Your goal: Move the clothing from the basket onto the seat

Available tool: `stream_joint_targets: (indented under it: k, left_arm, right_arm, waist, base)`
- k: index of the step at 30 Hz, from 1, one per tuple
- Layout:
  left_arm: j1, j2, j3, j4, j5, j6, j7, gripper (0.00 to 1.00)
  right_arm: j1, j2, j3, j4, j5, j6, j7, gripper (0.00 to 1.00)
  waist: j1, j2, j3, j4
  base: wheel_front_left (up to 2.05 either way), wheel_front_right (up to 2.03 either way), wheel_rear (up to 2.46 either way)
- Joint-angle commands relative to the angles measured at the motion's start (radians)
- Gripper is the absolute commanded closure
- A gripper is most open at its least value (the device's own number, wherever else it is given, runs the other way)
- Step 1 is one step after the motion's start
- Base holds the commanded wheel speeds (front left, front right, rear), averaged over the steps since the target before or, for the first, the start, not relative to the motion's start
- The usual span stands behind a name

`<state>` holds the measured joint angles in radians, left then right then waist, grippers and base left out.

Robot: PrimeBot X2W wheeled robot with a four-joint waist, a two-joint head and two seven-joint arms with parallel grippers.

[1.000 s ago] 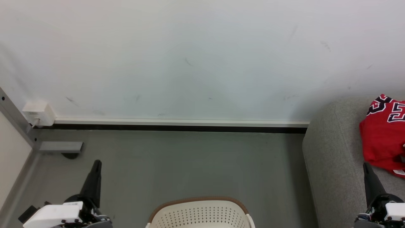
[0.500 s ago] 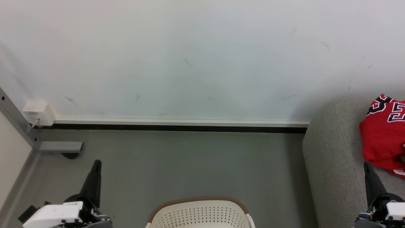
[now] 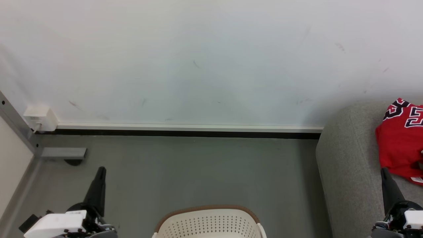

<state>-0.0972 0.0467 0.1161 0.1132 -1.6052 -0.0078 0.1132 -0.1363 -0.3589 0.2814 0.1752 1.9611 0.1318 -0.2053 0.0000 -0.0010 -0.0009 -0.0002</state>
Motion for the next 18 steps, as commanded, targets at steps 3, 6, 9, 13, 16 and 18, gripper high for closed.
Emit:
stream_joint_targets:
  k: [3, 6, 9, 13, 16, 18]
  left_arm:
    - [-0.004, 0.007, 0.001, -0.004, -0.014, 0.002, 0.002, 1.00]
    - [-0.003, 0.007, 0.001, -0.005, -0.014, 0.002, 0.002, 1.00]
    - [-0.003, 0.007, 0.001, -0.005, -0.014, 0.002, 0.002, 1.00]
    - [-0.003, 0.007, 0.001, -0.005, -0.014, 0.002, 0.002, 1.00]
    - [-0.003, 0.007, 0.001, -0.005, -0.014, 0.002, 0.002, 1.00]
    - [-0.003, 0.007, 0.001, -0.005, -0.014, 0.002, 0.002, 1.00]
  right_arm:
    - [-0.007, -0.014, 0.008, -0.007, 0.016, -0.002, -0.009, 1.00]
    - [-0.008, -0.018, 0.014, -0.009, 0.020, -0.002, -0.014, 1.00]
    - [-0.008, -0.022, 0.018, -0.011, 0.023, -0.002, -0.018, 1.00]
    - [-0.009, -0.030, 0.025, -0.015, 0.029, -0.002, -0.024, 1.00]
    - [-0.010, -0.034, 0.029, -0.017, 0.031, -0.002, -0.028, 1.00]
    - [-0.010, -0.037, 0.032, -0.019, 0.034, -0.002, -0.032, 1.00]
  waist:
    - [0.0000, 0.0000, 0.000, 0.000]
    - [0.0000, 0.0000, 0.000, 0.000]
    - [0.0000, 0.0000, 0.000, 0.000]
    - [0.0000, 0.0000, 0.000, 0.000]
    - [0.0000, 0.0000, 0.000, 0.000]
    - [0.0000, 0.0000, 0.000, 0.000]
  base:
    - [0.00, 0.00, 0.00]
    - [0.00, 0.00, 0.00]
    - [0.00, 0.00, 0.00]
    - [0.00, 0.00, 0.00]
    - [0.00, 0.00, 0.00]
    - [0.00, 0.00, 0.00]
